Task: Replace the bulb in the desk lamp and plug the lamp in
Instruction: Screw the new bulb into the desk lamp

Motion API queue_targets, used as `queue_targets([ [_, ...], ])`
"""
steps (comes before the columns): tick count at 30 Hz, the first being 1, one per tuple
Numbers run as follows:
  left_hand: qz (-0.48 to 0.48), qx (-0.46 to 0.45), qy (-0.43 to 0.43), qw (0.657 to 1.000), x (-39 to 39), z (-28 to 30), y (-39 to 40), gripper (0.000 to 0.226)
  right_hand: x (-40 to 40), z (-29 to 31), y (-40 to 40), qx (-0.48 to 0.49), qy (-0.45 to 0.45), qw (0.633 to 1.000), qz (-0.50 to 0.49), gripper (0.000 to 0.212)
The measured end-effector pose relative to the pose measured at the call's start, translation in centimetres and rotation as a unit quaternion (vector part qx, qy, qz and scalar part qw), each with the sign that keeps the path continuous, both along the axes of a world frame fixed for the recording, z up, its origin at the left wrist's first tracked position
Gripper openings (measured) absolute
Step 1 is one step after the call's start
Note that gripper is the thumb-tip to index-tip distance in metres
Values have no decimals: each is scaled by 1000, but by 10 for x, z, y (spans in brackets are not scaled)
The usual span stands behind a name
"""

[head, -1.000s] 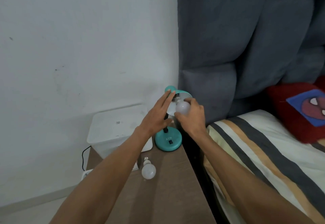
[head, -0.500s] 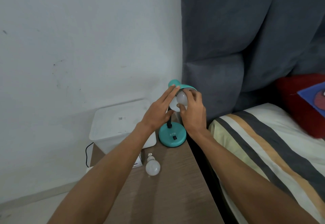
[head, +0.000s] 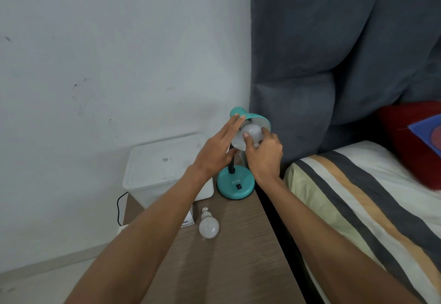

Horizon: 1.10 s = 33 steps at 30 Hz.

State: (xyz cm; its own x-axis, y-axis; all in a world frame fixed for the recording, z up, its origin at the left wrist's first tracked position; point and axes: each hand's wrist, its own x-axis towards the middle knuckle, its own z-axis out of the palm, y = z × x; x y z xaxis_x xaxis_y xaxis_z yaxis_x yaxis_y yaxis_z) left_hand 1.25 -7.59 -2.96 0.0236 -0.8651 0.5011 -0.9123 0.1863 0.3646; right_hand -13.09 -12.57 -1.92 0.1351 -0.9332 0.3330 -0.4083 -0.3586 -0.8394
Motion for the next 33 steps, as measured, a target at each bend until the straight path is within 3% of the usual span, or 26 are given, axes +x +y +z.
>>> queue_targets([
  [3, -3, 2, 4, 1000, -2, 0, 0, 87, 1, 3, 4, -22, -18, 1000, 9, 48],
  [6, 0, 4, 7, 1000, -1, 1, 0, 90, 0, -1, 4, -50, 24, 998, 35, 55],
  [12, -5, 8, 1, 1000, 0, 1, -1, 89, -2, 5, 0, 47, -15, 999, 2, 39],
  [20, -5, 2, -1, 1000, -1, -1, -3, 94, -5, 6, 0, -25, 13, 999, 29, 53],
  [25, -4, 1, 2, 1000, -1, -1, -2, 88, -6, 7, -3, 62, -3, 998, -4, 42],
  [30, -2, 7, 5, 1000, -1, -2, -2, 91, -3, 7, -1, 7, -35, 999, -10, 40],
  [33, -2, 3, 3, 1000, 1, -3, -3, 92, -6, 8, 0, -3, -3, 1000, 25, 53],
])
